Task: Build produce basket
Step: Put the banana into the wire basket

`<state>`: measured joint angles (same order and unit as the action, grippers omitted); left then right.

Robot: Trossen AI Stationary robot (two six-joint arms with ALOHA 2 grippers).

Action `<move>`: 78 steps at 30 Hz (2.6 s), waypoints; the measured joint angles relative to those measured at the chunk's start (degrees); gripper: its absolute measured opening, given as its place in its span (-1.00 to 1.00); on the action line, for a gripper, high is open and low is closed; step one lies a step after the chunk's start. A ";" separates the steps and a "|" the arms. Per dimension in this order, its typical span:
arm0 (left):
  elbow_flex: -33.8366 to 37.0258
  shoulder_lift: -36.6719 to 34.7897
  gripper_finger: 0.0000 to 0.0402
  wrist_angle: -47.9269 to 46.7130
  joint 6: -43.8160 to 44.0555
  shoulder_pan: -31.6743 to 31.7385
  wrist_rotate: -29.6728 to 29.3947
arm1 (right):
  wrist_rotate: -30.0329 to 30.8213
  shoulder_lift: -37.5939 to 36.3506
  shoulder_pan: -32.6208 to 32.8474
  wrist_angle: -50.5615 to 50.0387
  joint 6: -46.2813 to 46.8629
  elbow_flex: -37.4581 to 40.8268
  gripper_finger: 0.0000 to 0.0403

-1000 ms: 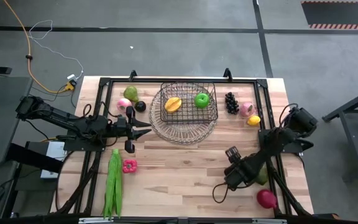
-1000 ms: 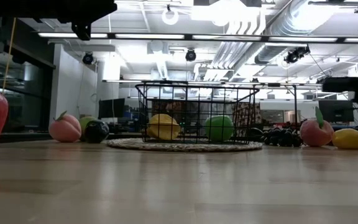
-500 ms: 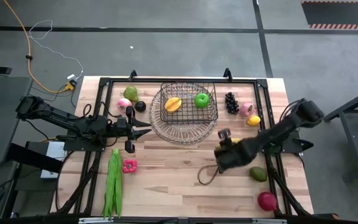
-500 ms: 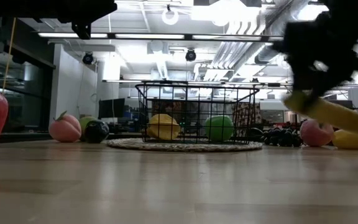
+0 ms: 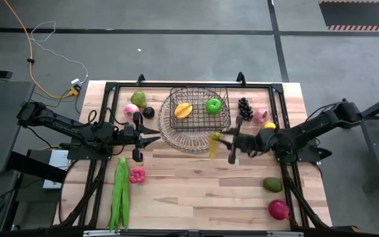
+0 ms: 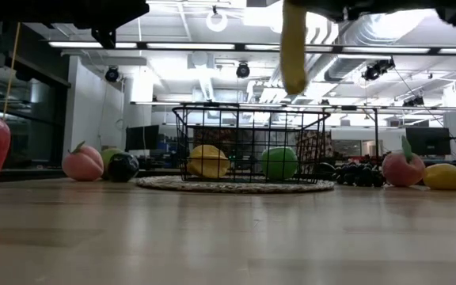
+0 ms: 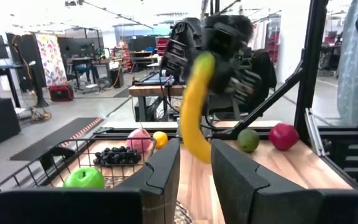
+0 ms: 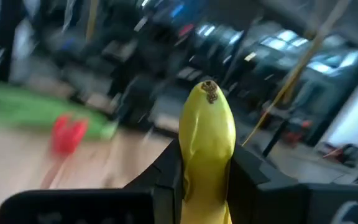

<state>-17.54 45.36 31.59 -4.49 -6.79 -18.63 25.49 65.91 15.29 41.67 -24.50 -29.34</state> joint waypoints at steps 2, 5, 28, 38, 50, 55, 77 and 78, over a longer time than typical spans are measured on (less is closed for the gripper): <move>0.00 0.00 -0.59 -0.04 -0.24 0.00 0.06 | -1.26 0.46 -2.16 5.58 0.64 1.15 -0.68; 0.00 0.00 -0.59 -0.01 -0.29 0.00 2.35 | -2.00 0.52 -4.59 8.63 5.78 2.18 -0.68; -0.02 0.00 -0.59 1.61 -2.19 0.00 -1.07 | -10.08 0.50 -6.80 8.34 9.17 2.83 -0.66; -0.02 0.00 -0.59 1.20 -2.17 0.00 -1.10 | -9.61 0.50 -6.80 8.36 9.07 2.83 -0.69; -0.02 0.00 -0.59 1.21 -2.19 0.00 -1.10 | 3.21 4.47 -14.72 -12.23 0.96 -15.63 -0.69; -0.02 0.00 -0.59 1.24 -3.12 0.02 -1.10 | 2.09 11.44 -26.02 -39.14 5.23 -32.60 -0.69; -0.02 0.00 -0.59 1.23 -3.22 0.00 -1.55 | -22.63 40.41 -37.70 -81.90 3.23 -61.24 -0.69; -0.02 0.00 -0.59 1.23 -3.22 0.00 -1.55 | -23.93 40.81 -37.71 -81.87 3.30 -61.23 -0.69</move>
<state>-17.56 45.36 32.82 -7.70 -6.79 -20.18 1.56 106.71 -22.43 -40.20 -21.21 -90.56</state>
